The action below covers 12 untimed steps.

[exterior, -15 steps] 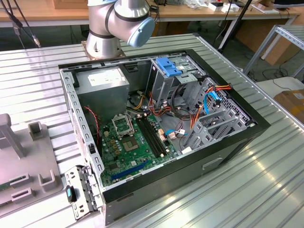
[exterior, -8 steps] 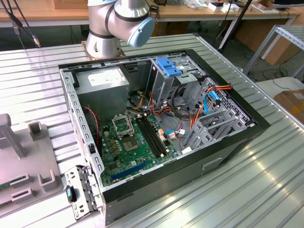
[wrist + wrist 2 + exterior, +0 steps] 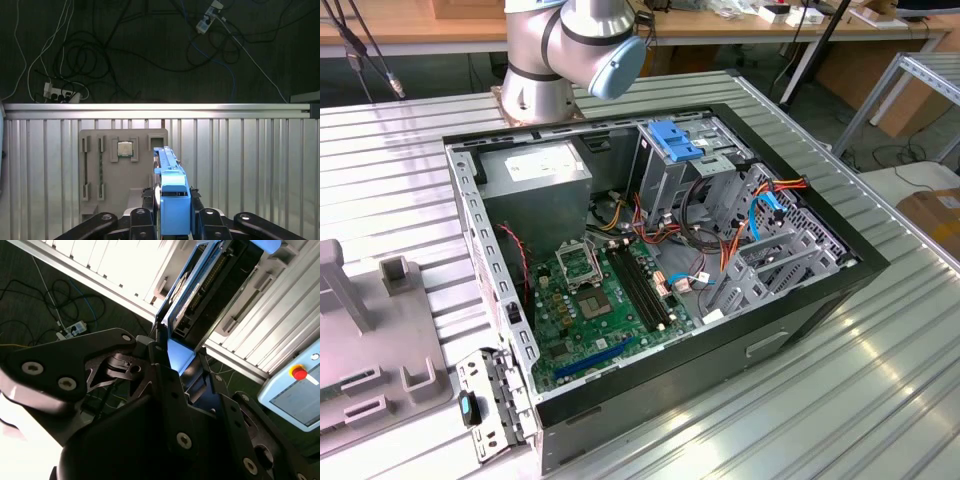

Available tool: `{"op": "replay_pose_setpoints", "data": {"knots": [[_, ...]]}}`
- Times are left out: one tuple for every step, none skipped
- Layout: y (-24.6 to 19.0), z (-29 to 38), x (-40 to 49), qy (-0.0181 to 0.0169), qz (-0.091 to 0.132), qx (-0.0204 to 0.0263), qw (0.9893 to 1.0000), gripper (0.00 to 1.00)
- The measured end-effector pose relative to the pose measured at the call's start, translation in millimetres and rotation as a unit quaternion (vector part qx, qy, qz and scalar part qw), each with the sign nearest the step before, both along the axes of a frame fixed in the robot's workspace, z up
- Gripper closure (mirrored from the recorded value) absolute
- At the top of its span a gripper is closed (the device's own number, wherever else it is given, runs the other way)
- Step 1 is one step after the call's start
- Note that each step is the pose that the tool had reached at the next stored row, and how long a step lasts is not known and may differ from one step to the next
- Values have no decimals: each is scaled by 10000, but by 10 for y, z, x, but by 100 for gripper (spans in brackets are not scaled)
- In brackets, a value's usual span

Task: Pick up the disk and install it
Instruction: 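Pick up the disk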

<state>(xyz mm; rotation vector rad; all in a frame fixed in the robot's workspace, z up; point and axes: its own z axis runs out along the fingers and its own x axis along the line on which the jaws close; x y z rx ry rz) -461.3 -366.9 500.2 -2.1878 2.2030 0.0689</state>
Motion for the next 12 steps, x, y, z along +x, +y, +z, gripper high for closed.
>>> {"op": "replay_pose_setpoints", "data": {"knots": [[0,0,0,0,0,0,10000,63],[0,1,0,0,0,0,10000,63],[0,2,0,0,0,0,10000,63],[0,2,0,0,0,0,10000,63],[0,2,0,0,0,0,10000,63],[0,3,0,0,0,0,10000,63],[0,3,0,0,0,0,10000,63],[0,6,0,1,0,0,10000,63],[0,11,0,1,0,0,10000,63],[0,22,0,0,0,0,10000,63],[0,30,0,0,0,0,10000,63],[0,32,0,0,0,0,10000,63]]}}
